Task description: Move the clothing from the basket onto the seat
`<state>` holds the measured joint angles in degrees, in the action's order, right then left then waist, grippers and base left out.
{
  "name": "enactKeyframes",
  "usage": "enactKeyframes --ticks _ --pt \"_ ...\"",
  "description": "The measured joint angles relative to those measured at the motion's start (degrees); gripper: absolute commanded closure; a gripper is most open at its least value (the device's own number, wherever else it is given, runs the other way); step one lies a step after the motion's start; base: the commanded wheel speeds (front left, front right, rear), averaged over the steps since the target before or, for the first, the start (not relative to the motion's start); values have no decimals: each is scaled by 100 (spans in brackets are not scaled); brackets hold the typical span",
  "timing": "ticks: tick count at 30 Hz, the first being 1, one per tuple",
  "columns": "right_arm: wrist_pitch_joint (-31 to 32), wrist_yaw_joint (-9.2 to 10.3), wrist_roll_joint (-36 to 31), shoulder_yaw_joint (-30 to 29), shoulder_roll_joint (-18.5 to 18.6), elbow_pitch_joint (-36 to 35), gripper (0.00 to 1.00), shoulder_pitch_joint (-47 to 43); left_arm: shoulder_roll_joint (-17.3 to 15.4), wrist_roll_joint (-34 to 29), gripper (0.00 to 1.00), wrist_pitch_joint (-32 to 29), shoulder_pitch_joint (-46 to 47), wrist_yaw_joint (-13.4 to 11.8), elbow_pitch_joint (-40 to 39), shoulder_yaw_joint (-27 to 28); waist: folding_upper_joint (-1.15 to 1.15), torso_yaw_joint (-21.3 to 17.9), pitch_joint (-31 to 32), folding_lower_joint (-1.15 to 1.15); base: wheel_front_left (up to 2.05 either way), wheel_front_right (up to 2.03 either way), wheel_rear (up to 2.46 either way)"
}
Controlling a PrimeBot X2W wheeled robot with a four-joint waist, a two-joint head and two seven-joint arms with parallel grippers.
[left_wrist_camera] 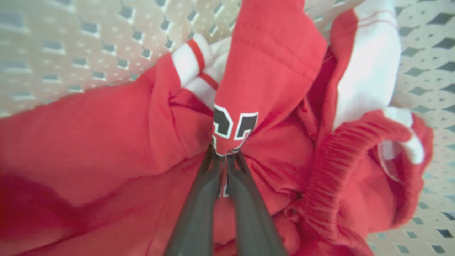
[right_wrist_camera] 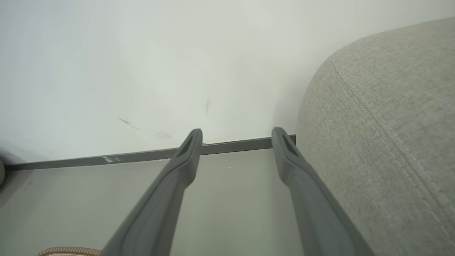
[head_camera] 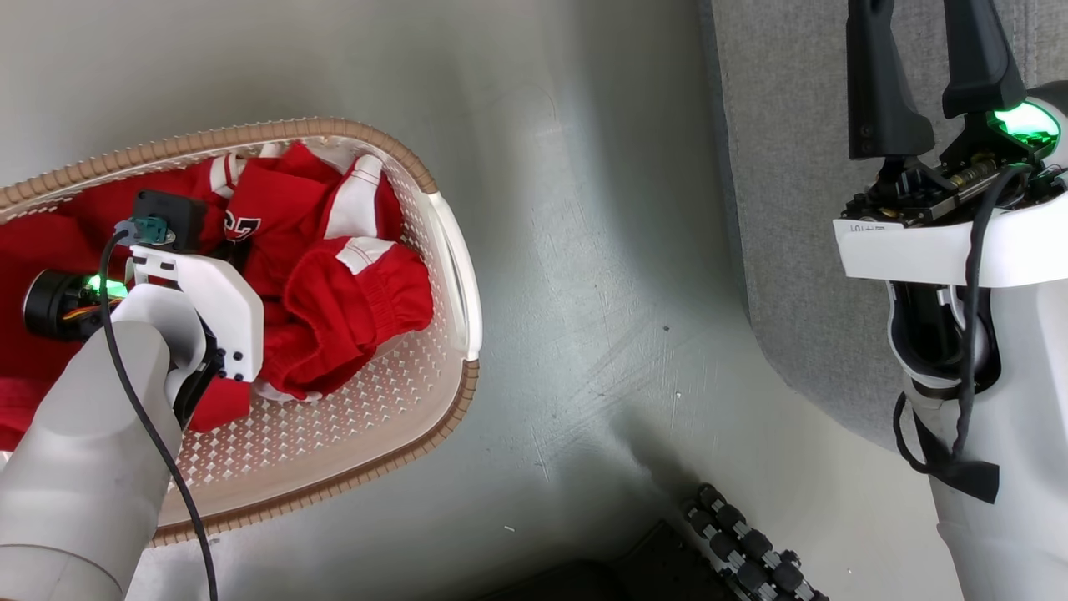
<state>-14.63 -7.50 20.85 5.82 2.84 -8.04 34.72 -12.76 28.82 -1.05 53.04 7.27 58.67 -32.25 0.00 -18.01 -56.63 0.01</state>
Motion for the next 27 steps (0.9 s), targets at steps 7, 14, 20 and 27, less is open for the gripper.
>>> enactKeyframes --ticks 7,14,20,27 --pt "0 0 79 -53 0 70 0 104 8 167 100 241 -99 0 -125 -93 0 53 170 0 0 0 0" --pt "0 0 78 -113 0 120 0 109 16 396 100 520 -270 0 -294 -149 0 132 406 0 0 0 0" --pt "0 0 24 -153 0 213 0 112 20 581 100 737 -425 0 -505 -220 0 211 659 0 0 0 0" --pt "0 0 -59 -114 1 356 0 112 57 802 100 967 -671 0 -820 -436 0 337 1008 0 0 0 0"
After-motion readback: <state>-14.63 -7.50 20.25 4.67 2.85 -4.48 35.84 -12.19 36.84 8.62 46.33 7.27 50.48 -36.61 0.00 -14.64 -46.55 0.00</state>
